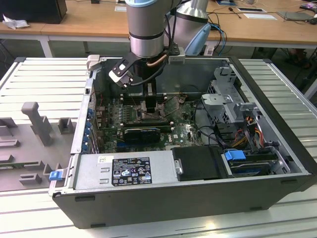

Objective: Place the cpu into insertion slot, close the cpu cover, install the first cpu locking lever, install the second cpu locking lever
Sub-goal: 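Place the cpu into insertion slot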

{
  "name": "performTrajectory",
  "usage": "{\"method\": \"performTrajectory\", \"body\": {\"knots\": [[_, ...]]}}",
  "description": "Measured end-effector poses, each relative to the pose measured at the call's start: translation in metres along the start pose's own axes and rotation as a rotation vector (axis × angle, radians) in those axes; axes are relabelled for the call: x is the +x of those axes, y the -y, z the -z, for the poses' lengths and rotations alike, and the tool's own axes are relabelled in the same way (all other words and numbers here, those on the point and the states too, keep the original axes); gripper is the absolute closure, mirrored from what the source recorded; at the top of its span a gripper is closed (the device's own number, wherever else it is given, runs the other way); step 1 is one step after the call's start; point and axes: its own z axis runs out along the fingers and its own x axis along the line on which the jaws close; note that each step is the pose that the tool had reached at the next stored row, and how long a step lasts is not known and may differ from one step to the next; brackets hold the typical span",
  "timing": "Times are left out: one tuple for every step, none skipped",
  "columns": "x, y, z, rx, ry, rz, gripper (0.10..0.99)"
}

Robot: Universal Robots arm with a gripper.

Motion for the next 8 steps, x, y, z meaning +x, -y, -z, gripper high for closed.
{"method": "performTrajectory", "body": {"knots": [[0.0005, 0.0000, -0.0003, 0.000, 0.0001, 0.000, 0.553], [0.0009, 0.0001, -0.0009, 0.000, -0.0001, 0.000, 0.553], [0.0014, 0.0001, -0.0019, 0.000, 0.0000, 0.000, 0.553], [0.0016, 0.0001, -0.0023, 0.000, 0.0001, 0.000, 0.553], [0.0018, 0.0002, -0.0027, 0.000, 0.0002, 0.000, 0.553], [0.0023, 0.0003, -0.0034, 0.000, 0.0001, 0.000, 0.553], [0.0029, 0.0004, -0.0043, 0.000, 0.0000, 0.000, 0.553], [0.0032, 0.0004, -0.0048, 0.000, 0.0000, 0.000, 0.553]]}}
